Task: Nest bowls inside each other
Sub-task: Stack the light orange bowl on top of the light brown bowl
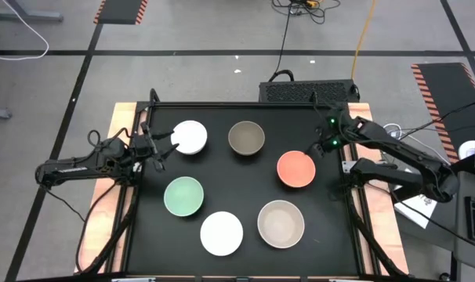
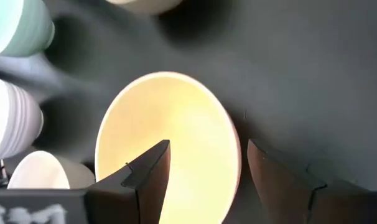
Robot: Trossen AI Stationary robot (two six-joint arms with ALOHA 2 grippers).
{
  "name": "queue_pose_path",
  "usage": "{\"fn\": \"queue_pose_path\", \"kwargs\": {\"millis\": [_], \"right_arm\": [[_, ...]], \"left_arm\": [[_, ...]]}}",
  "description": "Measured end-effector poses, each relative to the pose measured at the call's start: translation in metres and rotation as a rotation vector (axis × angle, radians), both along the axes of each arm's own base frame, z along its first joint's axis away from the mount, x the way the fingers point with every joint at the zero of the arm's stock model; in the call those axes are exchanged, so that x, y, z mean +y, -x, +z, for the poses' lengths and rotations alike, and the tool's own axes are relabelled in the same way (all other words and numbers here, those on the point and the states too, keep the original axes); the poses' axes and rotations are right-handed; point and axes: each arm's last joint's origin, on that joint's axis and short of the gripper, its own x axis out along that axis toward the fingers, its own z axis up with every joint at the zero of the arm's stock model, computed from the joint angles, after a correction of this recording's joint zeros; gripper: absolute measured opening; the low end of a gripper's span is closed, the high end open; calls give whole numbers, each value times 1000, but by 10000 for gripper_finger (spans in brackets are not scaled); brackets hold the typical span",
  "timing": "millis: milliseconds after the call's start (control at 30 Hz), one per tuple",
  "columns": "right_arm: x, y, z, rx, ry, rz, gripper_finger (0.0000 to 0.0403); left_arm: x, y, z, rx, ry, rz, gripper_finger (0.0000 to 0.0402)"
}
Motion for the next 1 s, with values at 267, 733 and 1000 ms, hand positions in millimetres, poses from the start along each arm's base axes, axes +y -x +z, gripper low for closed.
{"fn": "queue_pose_path", "kwargs": {"millis": [267,733,1000], "right_arm": [[4,-8,-6,45,-58,31,206],[5,-15,-19,179,-71,46,205],[1,-20,-18,141,-36,57,205]], "left_arm": [[0,0,0,-2,4,-5,239],[-1,0,0,-2,1,-46,239],[-1,-1,-1,12,-1,-45,239]]}}
